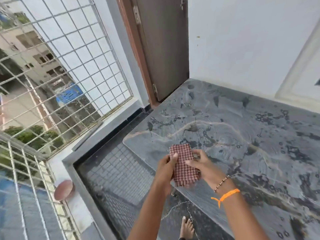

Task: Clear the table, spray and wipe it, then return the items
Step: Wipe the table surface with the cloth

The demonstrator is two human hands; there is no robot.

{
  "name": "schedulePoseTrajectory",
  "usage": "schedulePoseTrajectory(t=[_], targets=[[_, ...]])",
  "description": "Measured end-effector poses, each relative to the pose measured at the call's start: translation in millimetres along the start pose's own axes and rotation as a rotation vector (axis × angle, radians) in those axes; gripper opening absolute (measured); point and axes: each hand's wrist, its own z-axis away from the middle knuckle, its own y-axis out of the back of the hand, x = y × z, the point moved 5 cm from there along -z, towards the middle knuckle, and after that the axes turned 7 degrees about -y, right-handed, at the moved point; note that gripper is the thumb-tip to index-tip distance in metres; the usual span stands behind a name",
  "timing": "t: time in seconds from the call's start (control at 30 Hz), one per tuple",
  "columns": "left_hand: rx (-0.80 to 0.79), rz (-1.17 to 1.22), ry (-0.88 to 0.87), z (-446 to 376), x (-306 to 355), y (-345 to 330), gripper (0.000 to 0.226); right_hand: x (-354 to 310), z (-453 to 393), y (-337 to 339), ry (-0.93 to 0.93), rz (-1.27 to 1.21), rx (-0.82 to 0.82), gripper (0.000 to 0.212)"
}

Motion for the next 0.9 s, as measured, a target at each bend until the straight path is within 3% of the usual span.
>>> schedulePoseTrajectory(t=[0.13, 0.33, 0.43, 0.53, 0.63, 0.73, 0.83, 0.9], targets=[[-0.072, -0.185, 0.040, -55, 20, 9, 0.026, -32, -46, 4, -0.005, 0.020, 0.154, 0.038], [-0.169, -0.234, -0.012, -122, 54, 20, 0.024, -82, -99, 4, 0.059, -0.005, 0.370, 0.035], [-0.213, -0.336, -0.003, -159, 62, 27, 0.025, -112, -121, 13, 0.159, 0.203, 0.630, 0.034], [-0.303, -0.440, -0.019, -202, 72, 32, 0.027, -138, -140, 19, 0.161, 0.593, 0.942, 0.039], [-0.369, -0.612, -0.069, -237, 80, 39, 0.026, -149, -176, 11, 0.053, 0.906, 0.911, 0.040], [-0.436, -0.780, -0.166, -276, 88, 51, 0.032, -152, -213, 8, -0.033, 0.809, 0.888, 0.024], [-0.470, -0.897, -0.257, -311, 97, 65, 0.042, -153, -220, 18, 0.029, 0.702, 1.075, 0.026], [-0.498, -0.922, -0.300, -326, 101, 75, 0.050, -145, -220, 18, 0.096, 0.779, 1.135, 0.032]])
